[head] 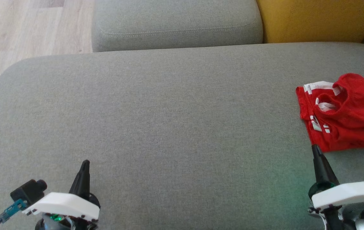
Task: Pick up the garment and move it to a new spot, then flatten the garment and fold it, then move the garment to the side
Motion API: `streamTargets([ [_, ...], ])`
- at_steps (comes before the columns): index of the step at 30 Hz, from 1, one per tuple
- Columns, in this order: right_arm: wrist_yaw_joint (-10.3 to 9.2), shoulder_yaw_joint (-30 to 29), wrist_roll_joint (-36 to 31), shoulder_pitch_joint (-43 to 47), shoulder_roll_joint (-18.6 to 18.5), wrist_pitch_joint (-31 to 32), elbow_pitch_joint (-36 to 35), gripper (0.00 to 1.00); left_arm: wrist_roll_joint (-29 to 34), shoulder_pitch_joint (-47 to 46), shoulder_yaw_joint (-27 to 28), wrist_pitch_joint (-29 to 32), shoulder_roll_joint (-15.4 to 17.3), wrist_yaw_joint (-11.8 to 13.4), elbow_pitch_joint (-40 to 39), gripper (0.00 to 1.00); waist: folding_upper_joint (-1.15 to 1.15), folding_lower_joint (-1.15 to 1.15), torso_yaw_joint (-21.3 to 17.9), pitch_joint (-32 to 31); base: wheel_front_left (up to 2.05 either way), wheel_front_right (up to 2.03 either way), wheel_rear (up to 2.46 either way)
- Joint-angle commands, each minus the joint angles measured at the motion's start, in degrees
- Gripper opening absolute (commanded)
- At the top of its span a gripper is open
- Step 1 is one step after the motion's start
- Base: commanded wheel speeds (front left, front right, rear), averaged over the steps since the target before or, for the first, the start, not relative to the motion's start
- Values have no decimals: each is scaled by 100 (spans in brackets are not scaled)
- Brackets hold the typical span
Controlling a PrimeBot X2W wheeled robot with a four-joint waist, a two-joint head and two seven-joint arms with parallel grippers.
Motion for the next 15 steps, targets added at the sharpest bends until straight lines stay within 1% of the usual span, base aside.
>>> streamTargets([
  [1, -2, 21, 168, -336, -109, -45, -157, 0, -140, -329, 200, 23, 21, -49, -149, 0, 0, 0, -1, 1, 0, 0, 0],
  [15, -3, -29, 1106, -483, -119, -53, 34, 0, -1005, -444, 485, 239, -88, -235, -66, 0, 0, 0, -22, 7, 0, 0, 0],
])
